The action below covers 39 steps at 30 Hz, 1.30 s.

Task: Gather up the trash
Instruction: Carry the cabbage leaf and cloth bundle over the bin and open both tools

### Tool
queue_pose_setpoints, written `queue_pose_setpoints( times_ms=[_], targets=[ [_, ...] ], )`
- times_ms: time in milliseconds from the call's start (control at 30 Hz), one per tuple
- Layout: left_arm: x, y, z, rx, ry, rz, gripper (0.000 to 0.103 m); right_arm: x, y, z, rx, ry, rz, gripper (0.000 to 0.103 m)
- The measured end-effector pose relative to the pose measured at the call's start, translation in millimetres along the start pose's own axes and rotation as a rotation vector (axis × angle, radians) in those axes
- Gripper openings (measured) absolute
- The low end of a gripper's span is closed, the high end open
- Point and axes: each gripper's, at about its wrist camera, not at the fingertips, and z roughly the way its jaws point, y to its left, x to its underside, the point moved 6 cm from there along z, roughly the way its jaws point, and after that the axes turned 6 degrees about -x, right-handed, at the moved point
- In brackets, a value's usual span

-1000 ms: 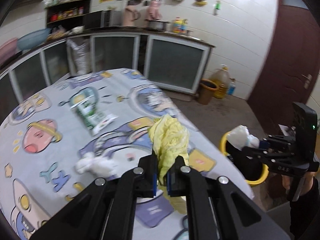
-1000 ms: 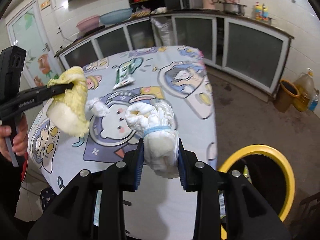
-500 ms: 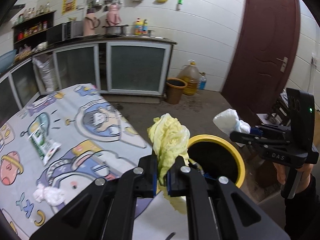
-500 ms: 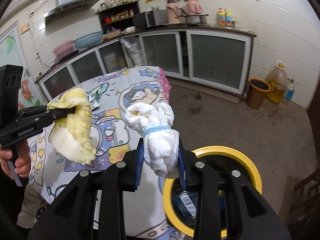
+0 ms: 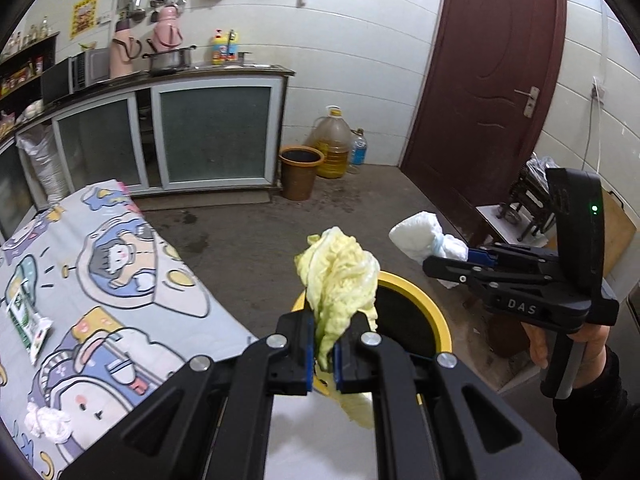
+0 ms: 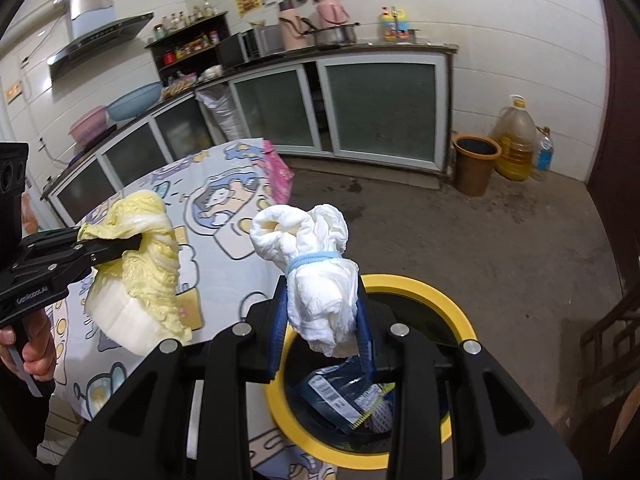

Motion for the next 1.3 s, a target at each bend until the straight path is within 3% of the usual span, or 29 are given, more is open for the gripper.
queue_pose_setpoints(
  times_ms=[667,1300],
  targets=[
    [17.2,-57.7,89.9,0.063,0.120,0.055,0.006,55.6,-85.6,38.0,0.057,0.082,0.182,0.029],
    [50.5,-62.2,156.2,0.070,0.261,0.035,0.006,96.7,-105.9,82.2,0.056,0.201,0.261,0.031]
  ],
)
